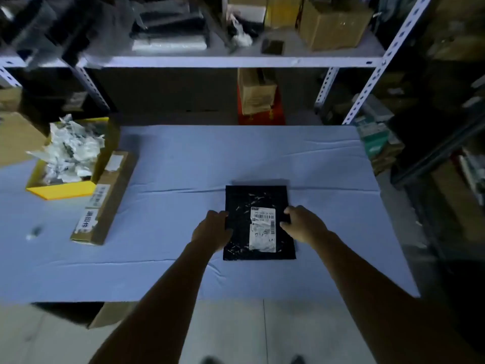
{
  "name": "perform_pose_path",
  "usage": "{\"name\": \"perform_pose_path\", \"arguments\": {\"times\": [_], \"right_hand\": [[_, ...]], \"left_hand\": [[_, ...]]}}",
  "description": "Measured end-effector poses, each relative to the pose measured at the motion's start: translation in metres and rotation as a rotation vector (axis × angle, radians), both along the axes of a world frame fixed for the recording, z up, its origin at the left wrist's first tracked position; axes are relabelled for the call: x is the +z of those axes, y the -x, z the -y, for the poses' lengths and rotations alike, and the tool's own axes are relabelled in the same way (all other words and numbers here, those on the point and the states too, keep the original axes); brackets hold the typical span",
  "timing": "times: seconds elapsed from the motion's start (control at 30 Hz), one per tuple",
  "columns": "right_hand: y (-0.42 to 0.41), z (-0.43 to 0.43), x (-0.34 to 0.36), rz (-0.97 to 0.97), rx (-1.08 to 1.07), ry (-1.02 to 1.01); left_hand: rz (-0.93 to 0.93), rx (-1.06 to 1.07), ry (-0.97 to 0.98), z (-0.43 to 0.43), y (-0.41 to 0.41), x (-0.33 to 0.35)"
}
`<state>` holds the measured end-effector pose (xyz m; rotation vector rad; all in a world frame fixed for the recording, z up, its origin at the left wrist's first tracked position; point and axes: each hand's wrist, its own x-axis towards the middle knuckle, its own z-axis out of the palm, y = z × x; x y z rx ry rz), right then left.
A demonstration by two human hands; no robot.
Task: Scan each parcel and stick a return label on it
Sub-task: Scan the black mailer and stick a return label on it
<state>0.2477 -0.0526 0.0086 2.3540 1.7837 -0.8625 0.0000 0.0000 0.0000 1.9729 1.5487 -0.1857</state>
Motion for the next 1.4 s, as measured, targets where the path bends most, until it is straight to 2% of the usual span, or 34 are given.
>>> {"name": "perform_pose_path", "arguments": {"times": [0.2, 0.4, 0.57, 0.67, 0.8, 0.9, 1.0, 1.2, 1.4], "right_hand": [[0.016, -0.003, -0.031, 0.048, -0.055, -0.033], [0.021, -0.007, -0.038, -0.112, -0.326, -0.097], [0.019, -0.01, -0.036, -0.272, -0.516, -0.11], [0.019, -0.01, -0.03, -0.34, -0.535, -0.021], [0.017, -0.006, -0.012, -0.426, -0.492, -0.081], [0.013, -0.006, 0.012, -0.462, -0.489, -0.197], [0.007, -0.01, 0.05, -0.498, -0.539, -0.321], [-0.025, -0.021, 0.151, -0.522, -0.475, -0.496], [-0.076, -0.016, 0.27, -0.56, -0.324, -0.707]], "left_hand": [[-0.049, 0.036, -0.091, 0.001, -0.008, -0.028], [0.061, 0.12, 0.018, -0.008, -0.016, -0.028], [0.189, 0.225, 0.032, -0.01, -0.015, -0.023], [0.274, 0.271, 0.065, -0.009, -0.014, -0.013], [0.337, 0.341, 0.107, -0.009, -0.007, 0.007], [0.485, 0.449, 0.12, -0.011, -0.004, 0.038], [0.573, 0.454, 0.093, -0.015, -0.011, 0.08], [0.637, 0.406, 0.013, -0.024, -0.04, 0.187], [0.704, 0.334, -0.179, -0.021, -0.088, 0.301]]}}
